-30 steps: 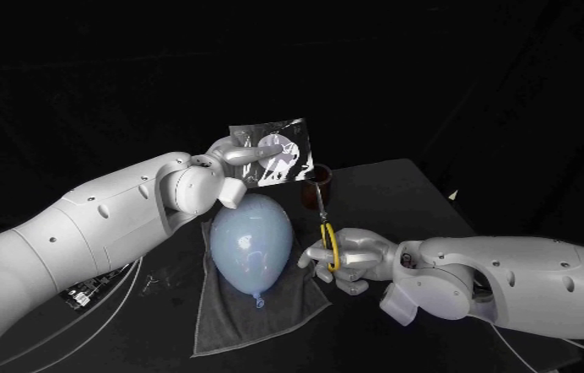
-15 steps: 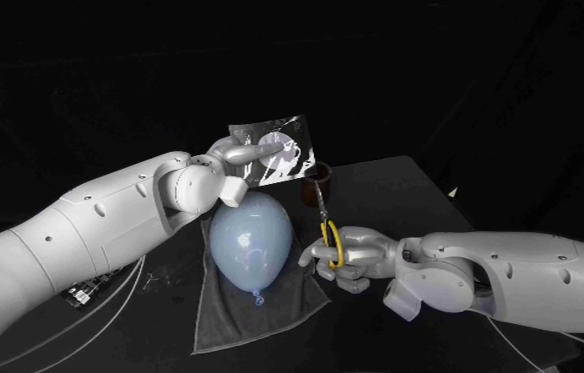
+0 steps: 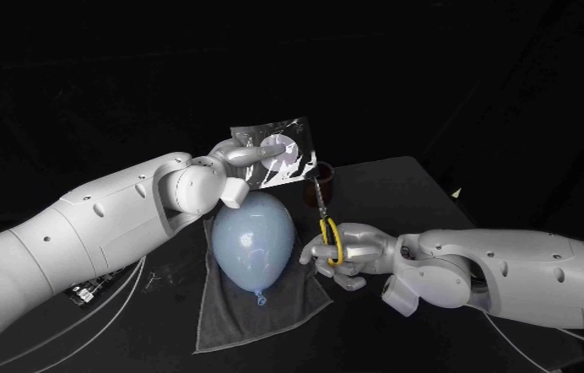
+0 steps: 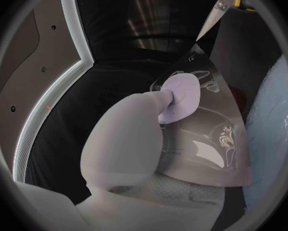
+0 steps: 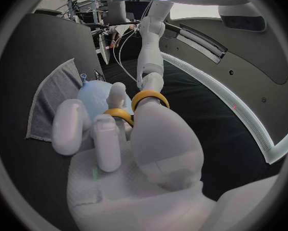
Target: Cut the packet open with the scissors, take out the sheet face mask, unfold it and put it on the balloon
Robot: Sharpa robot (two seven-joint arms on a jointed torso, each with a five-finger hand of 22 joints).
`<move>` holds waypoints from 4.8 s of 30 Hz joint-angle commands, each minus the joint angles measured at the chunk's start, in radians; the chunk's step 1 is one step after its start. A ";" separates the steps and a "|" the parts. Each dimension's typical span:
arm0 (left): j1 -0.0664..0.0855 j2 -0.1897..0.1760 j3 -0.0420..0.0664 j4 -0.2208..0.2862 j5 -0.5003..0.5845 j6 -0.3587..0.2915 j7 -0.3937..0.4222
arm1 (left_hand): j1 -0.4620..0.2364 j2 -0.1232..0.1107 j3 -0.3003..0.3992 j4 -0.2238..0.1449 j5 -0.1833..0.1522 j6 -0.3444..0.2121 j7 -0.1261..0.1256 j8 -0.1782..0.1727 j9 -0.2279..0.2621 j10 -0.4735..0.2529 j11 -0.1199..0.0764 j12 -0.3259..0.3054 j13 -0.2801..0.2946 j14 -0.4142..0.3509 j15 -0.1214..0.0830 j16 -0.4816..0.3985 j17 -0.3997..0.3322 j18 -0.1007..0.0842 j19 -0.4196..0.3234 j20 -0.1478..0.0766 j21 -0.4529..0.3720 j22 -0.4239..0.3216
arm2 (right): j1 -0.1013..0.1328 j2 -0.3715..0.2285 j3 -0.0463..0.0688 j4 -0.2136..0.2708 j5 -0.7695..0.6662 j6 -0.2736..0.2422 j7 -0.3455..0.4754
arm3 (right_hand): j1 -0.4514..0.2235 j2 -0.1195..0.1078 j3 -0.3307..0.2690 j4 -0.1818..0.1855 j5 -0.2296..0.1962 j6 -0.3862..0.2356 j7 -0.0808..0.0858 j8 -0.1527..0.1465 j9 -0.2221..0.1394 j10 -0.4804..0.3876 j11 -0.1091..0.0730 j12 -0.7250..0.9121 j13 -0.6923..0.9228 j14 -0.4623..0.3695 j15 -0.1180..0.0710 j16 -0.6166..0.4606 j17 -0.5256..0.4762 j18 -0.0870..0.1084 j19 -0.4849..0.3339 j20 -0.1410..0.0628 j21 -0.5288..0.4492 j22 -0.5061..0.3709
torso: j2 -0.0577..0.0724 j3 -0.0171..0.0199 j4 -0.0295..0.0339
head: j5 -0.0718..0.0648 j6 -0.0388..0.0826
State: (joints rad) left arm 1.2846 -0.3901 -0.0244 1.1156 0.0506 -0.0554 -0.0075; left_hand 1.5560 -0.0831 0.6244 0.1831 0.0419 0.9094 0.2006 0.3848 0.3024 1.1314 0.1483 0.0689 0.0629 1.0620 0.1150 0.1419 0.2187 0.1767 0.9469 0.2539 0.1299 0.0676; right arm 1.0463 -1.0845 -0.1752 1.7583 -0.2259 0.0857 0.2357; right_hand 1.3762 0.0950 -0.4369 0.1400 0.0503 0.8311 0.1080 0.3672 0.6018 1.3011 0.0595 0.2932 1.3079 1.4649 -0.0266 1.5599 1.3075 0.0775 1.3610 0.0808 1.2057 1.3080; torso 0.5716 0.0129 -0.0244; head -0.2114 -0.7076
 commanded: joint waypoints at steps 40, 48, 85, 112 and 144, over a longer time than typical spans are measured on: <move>0.001 0.003 0.009 -0.020 0.012 -0.008 0.000 | -0.009 0.008 0.009 -0.004 0.007 0.006 -0.001 0.005 0.002 0.005 0.001 -0.007 -0.001 0.008 0.001 -0.003 -0.002 0.008 0.005 0.001 0.002 -0.001 | -0.005 0.034 0.001 -0.046 -0.065 -0.023 -0.045 | -0.069 -0.003 -0.025 -0.076 -0.002 -0.368 0.088 0.108 -0.056 -0.280 0.055 -0.221 -0.832 0.069 0.061 -0.051 0.105 0.009 0.018 0.053 -0.014 0.091 | 0.000 -0.0003 -0.0016 | 0.000 -0.001; 0.001 -0.003 0.010 -0.011 0.011 -0.006 -0.002 | -0.009 0.008 0.009 -0.004 0.007 0.006 -0.001 0.005 0.002 0.005 0.001 -0.007 -0.001 0.008 0.001 -0.003 -0.002 0.008 0.005 0.001 0.002 -0.001 | -0.007 0.036 0.001 -0.056 -0.065 -0.024 -0.052 | -0.076 -0.005 -0.024 -0.071 -0.001 -0.371 0.088 0.114 -0.057 -0.282 0.056 -0.222 -0.846 0.067 0.061 -0.054 0.098 0.011 0.014 0.054 -0.021 0.088 | -0.001 0.0009 -0.0001 | 0.001 -0.001; 0.002 -0.004 0.009 0.012 -0.014 0.021 -0.041 | -0.012 0.007 0.013 -0.008 0.007 0.006 0.000 0.005 0.002 0.006 0.001 -0.007 -0.001 0.009 0.001 -0.004 -0.002 0.008 0.006 0.001 0.002 -0.001 | -0.008 0.042 0.002 -0.056 -0.067 -0.068 -0.029 | -0.079 0.002 -0.023 -0.067 -0.001 -0.357 0.082 0.136 -0.060 -0.289 0.054 -0.221 -0.880 0.064 0.061 -0.058 0.087 0.015 0.004 0.055 -0.042 0.077 | 0.000 0.0004 -0.0004 | 0.005 -0.005; 0.001 -0.005 0.006 0.022 -0.027 0.040 -0.058 | -0.014 0.006 0.015 -0.010 0.007 0.006 0.000 0.006 0.003 0.006 0.001 -0.007 -0.001 0.010 0.001 -0.004 -0.002 0.009 0.006 0.001 0.002 -0.001 | -0.005 0.052 0.021 -0.070 -0.070 -0.091 -0.001 | -0.079 0.011 -0.025 -0.068 -0.001 -0.341 0.084 0.148 -0.064 -0.292 0.056 -0.219 -0.899 0.062 0.061 -0.062 0.078 0.017 -0.002 0.055 -0.052 0.073 | 0.000 -0.0005 -0.0010 | 0.003 -0.007; 0.000 -0.010 0.006 0.033 -0.027 0.056 -0.065 | -0.017 0.006 0.017 -0.013 0.007 0.006 0.000 0.006 0.003 0.007 0.001 -0.007 -0.001 0.011 0.001 -0.004 -0.002 0.009 0.007 0.000 0.002 0.000 | -0.003 0.065 0.028 -0.091 -0.049 -0.131 0.027 | -0.054 0.078 -0.028 -0.108 -0.002 -0.070 0.039 0.218 -0.097 -0.064 0.013 -0.091 -0.918 0.072 0.028 -0.048 0.103 -0.004 0.052 0.029 0.053 0.122 | -0.001 -0.0004 -0.0009 | -0.001 -0.008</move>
State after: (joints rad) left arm 1.2849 -0.4013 -0.0184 1.1450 0.0277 -0.0257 -0.0682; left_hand 1.5356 -0.0880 0.6347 0.1721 0.0459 0.9091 0.2003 0.3877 0.3075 1.1309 0.1488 0.0689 0.0629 1.0647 0.1154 0.1419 0.2179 0.1762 0.9468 0.2540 0.1299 0.0676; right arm 1.0411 -1.0205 -0.1500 1.6675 -0.2867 -0.0392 0.2308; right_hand 1.3223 0.1622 -0.4368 0.0358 0.0503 0.7527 0.1511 0.5805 0.5062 1.1480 0.1195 0.1947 0.3882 1.4655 0.0080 1.5095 1.3073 0.0770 1.4135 0.1180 1.2527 1.3077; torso 0.5713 0.0125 -0.0249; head -0.2123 -0.7144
